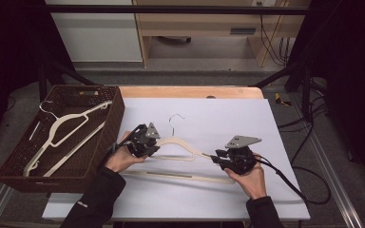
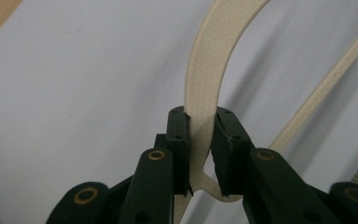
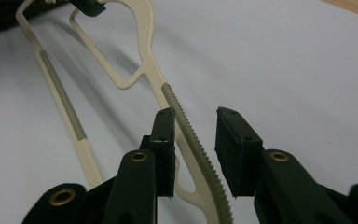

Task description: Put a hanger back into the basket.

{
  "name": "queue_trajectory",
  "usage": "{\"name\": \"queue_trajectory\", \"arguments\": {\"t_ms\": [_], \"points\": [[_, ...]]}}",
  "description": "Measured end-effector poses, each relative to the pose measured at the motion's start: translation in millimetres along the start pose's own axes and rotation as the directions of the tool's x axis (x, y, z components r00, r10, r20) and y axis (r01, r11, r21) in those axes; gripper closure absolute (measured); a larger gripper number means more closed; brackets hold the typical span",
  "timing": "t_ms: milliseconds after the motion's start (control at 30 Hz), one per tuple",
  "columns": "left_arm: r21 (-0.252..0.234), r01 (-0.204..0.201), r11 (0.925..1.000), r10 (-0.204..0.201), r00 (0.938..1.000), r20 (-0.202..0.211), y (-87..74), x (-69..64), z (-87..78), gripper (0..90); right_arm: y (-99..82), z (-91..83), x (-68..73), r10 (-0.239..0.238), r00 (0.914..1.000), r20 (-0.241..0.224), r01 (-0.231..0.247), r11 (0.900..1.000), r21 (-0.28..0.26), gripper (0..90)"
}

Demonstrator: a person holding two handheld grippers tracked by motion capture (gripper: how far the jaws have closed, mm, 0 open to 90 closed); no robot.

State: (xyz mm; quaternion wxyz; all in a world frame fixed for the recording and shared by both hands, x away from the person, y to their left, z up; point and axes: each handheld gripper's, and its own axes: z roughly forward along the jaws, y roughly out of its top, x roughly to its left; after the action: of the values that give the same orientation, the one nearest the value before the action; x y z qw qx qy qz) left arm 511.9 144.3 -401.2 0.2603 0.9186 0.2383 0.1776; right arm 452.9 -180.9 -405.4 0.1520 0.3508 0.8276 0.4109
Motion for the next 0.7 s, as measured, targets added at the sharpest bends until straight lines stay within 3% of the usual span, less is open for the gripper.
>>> {"name": "queue_trajectory", "arguments": {"t_ms": [233,333,533,567,700], "points": [[-0.027,0.036,0.999,-0.039,0.9942,-0.101,2.7,-11.9,-23.1,77.1,3.4,-18.2,-3.4,0.026,0.9996,-0.012,-0.027,0.9944,-0.102,51.6],[-0.036,0.05,0.9981,-0.054,0.9906,-0.126,3.8,-14.7,-28.7,77.2,4.3,-27.1,-5.8,0.032,0.9995,-0.007,-0.032,0.9865,-0.16,43.1],[-0.069,0.075,0.9948,-0.085,0.9841,-0.156,10.9,-16.6,-41.6,77.2,4.2,-42.1,-10.4,0.057,0.9984,-0.003,-0.057,0.9749,-0.215,29.7],[-0.077,0.086,0.9933,-0.099,0.979,-0.178,16.7,-16.2,-48.4,77.2,3.6,-45.1,-11.9,0.065,0.9979,0.0,-0.063,0.972,-0.226,26.0],[-0.098,0.104,0.9898,-0.123,0.9695,-0.212,26.2,-13.5,-59.8,77.2,1.3,-54.7,-17.7,0.1,0.9945,0.031,-0.088,0.9611,-0.262,15.7]]}}
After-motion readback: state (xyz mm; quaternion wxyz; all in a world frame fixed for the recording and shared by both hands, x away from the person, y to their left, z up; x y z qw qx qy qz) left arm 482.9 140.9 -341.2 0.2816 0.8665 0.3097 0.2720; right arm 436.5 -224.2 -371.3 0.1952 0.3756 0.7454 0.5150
